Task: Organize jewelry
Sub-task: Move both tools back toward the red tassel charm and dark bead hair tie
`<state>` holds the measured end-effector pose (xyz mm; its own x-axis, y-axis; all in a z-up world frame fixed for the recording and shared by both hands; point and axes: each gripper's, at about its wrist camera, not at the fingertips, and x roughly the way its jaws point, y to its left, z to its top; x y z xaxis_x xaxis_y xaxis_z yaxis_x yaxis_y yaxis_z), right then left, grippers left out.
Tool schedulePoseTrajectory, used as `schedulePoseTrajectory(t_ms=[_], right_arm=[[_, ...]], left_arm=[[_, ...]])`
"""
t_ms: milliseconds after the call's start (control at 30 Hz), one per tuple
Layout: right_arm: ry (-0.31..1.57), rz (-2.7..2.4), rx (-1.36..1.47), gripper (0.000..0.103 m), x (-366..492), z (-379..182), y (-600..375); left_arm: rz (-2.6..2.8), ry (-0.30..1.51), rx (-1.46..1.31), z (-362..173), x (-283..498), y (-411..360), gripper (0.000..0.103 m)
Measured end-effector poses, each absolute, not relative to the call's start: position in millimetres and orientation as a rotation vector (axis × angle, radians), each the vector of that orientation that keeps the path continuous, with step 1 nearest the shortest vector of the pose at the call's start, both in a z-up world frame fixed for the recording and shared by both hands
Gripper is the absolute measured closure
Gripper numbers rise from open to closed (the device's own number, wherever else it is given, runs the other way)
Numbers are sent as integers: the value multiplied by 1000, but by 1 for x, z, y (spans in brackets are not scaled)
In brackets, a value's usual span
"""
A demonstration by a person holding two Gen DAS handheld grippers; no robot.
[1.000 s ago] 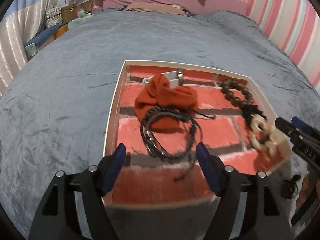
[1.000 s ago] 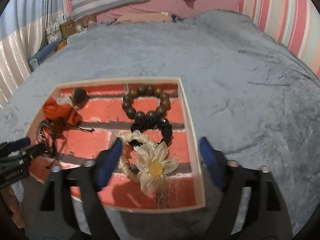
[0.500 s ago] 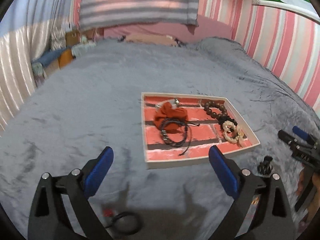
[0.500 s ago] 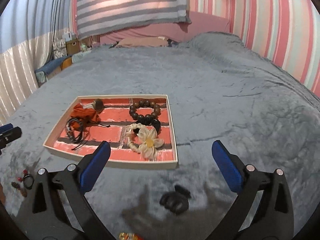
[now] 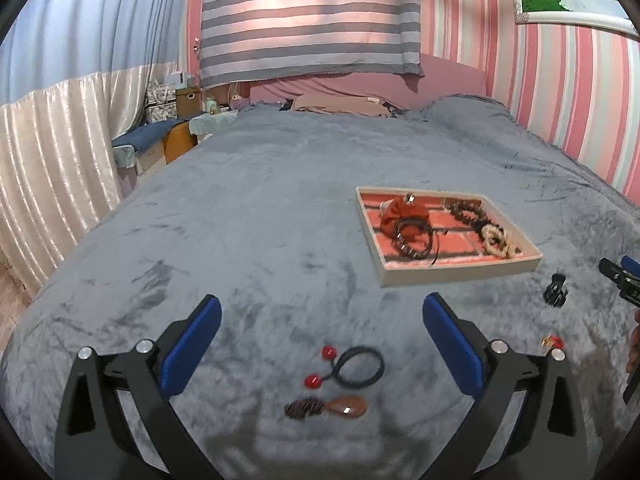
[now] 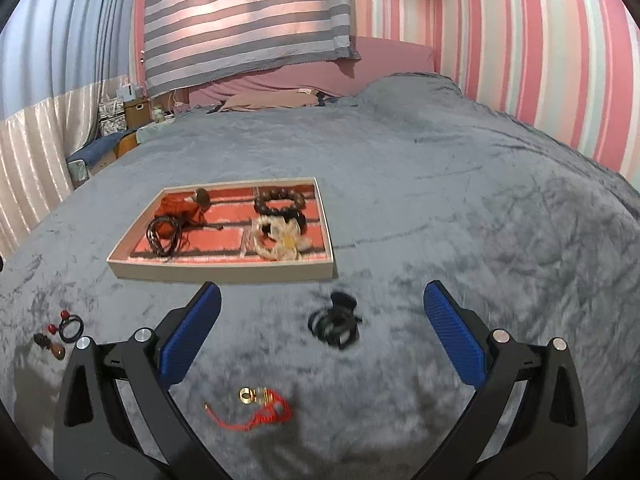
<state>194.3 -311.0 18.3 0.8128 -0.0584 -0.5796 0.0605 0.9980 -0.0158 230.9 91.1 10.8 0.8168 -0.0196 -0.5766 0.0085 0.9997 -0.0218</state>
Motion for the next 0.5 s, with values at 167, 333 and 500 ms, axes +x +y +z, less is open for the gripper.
schedulePoseTrajectory(t_ms=[167, 333, 500], right_arm=[[642, -78, -5, 4, 178, -4, -306], [664, -74, -45, 4, 169, -24, -293], [705, -60, -48, 4, 170, -42, -288]], left_arm=[[-9, 651, -61, -15, 220, 101, 5], [10, 679, -49, -35, 214, 104, 5], [23, 706, -78, -55, 210, 111, 5]])
